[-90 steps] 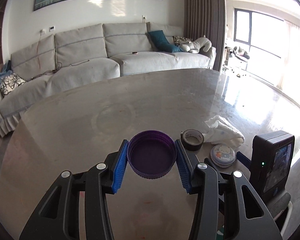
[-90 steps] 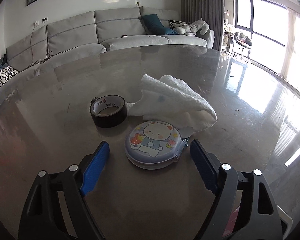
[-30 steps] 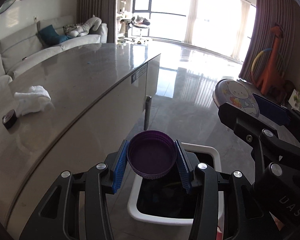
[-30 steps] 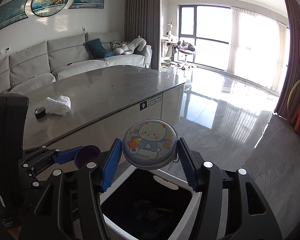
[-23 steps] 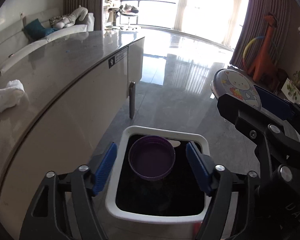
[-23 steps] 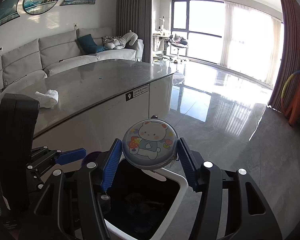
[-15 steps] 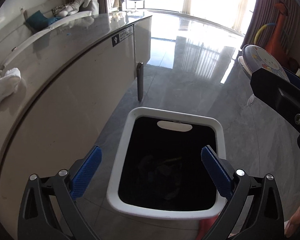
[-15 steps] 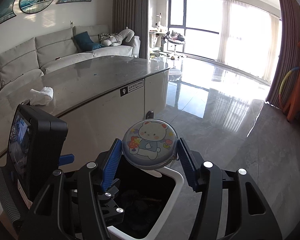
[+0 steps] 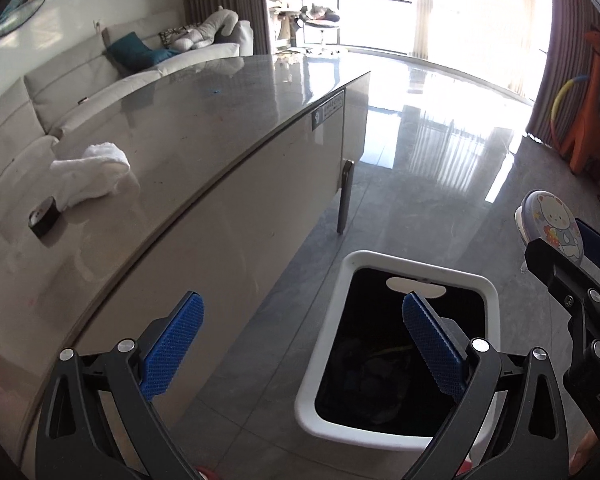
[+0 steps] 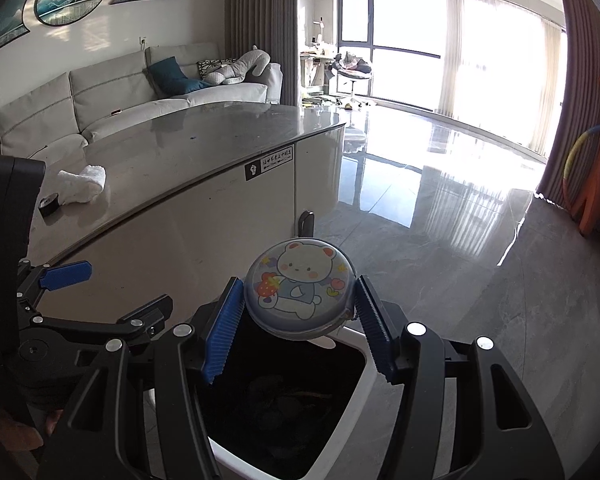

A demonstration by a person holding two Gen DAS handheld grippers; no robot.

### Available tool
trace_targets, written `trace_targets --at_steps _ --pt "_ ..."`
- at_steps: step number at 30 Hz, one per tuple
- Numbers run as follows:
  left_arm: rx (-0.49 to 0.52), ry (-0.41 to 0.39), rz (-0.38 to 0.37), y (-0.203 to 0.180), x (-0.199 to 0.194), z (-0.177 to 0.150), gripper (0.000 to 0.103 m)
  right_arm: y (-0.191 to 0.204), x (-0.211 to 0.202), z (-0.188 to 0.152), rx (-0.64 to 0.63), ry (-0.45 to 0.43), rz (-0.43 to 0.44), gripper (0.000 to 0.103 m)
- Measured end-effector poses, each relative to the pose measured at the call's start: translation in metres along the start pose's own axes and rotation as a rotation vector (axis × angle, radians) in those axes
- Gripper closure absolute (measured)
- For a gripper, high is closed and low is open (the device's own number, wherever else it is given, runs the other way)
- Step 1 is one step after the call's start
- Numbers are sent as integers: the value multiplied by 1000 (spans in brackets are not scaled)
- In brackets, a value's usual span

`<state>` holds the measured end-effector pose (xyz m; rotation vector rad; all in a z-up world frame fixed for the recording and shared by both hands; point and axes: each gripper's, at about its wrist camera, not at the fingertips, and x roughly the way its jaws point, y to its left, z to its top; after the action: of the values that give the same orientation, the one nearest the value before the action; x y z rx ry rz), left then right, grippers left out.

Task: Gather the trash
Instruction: 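Lower the bear tin into the bin and open the right tool, then move both tools back to the table toward the tape roll and white cloth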

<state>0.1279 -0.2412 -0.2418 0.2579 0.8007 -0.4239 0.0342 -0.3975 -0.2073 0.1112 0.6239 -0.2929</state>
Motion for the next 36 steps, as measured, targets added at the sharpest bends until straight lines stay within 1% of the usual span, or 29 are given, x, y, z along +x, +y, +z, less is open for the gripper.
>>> trace_targets --at_steps 3,7,11,14,15,16,17,18,20,23,29,36 --pt "-47 -29 28 19 -8 3 5 0 8 -3 -2 23 4 45" --pt "-106 -71 63 44 -18 8 5 9 22 -13 -32 70 7 45" --pt "-153 -76 66 63 -24 10 5 19 40 -27 -70 126 6 44" --pt "-165 -77 70 71 -25 10 5 22 49 -32 -78 156 3 42" --pt "-165 -77 72 73 -25 10 5 23 53 -33 -81 175 7 31" --pt "-163 -78 74 74 -25 9 5 23 55 -34 -81 186 16 15" --pt "-160 -78 78 74 -26 9 5 24 53 -34 -83 176 14 9" --pt "-159 -77 82 75 -26 8 5 25 51 -34 -89 155 -7 5" --pt "-161 -74 84 80 -25 8 5 27 45 -31 -104 126 -19 5" --pt "-171 -73 88 87 -25 7 5 29 37 -24 -104 94 -10 5" --pt "-188 -80 104 95 -26 7 5 40 22 -5 -102 36 38 5" --pt "-207 -105 138 108 -33 7 5 66 8 21 -106 -28 105 5"
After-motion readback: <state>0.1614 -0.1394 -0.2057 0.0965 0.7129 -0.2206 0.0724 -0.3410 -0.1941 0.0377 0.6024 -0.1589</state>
